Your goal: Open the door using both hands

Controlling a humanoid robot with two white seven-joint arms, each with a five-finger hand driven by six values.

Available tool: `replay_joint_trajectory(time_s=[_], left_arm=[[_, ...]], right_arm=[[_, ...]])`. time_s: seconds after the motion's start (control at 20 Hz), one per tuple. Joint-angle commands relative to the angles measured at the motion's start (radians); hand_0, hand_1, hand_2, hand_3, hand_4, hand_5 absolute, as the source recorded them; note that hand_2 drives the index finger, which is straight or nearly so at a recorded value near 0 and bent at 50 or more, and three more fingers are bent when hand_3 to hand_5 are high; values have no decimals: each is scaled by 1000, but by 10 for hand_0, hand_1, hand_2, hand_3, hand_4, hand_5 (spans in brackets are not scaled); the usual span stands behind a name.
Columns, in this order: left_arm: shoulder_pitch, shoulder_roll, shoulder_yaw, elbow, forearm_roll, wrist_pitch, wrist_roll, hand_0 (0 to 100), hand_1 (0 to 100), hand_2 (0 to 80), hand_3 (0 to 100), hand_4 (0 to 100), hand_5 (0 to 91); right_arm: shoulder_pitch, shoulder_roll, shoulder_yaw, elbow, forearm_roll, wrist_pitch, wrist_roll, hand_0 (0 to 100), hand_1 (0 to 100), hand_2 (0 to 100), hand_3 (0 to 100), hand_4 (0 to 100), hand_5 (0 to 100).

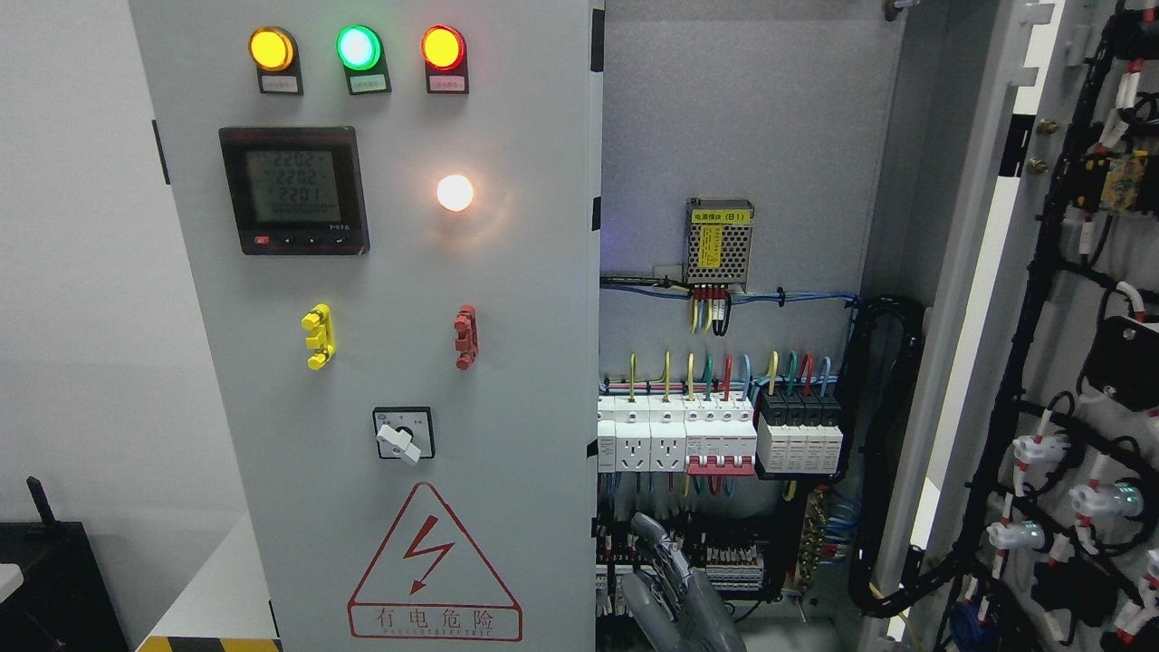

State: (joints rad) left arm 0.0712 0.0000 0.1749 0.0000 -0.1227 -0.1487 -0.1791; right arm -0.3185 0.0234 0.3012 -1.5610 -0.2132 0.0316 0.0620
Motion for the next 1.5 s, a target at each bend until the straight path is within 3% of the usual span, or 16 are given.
replay_joint_trajectory(time_s=[0.0, 0.6, 0.9, 1.45], left_arm=[[-1, -34, 0, 8, 0, 0, 0, 120, 389, 0, 0, 0, 0], [-1, -34, 0, 9, 0, 0, 0, 120, 389, 0, 0, 0, 0], [1, -34, 0, 9, 0, 0, 0, 120, 389, 0, 0, 0, 0], [-1, -34, 0, 9, 0, -2, 0, 120, 389, 0, 0, 0, 0]], right_arm=[[-59, 9, 7, 125, 0, -4, 2, 120, 389, 0, 0, 0, 0], [-100, 7, 39, 133, 0, 1, 6, 120, 389, 0, 0, 0, 0], [-114, 7, 75, 131, 0, 1, 29, 120, 389, 0, 0, 0, 0], [-139, 6, 78, 139, -3, 1, 30, 120, 389, 0, 0, 0, 0]])
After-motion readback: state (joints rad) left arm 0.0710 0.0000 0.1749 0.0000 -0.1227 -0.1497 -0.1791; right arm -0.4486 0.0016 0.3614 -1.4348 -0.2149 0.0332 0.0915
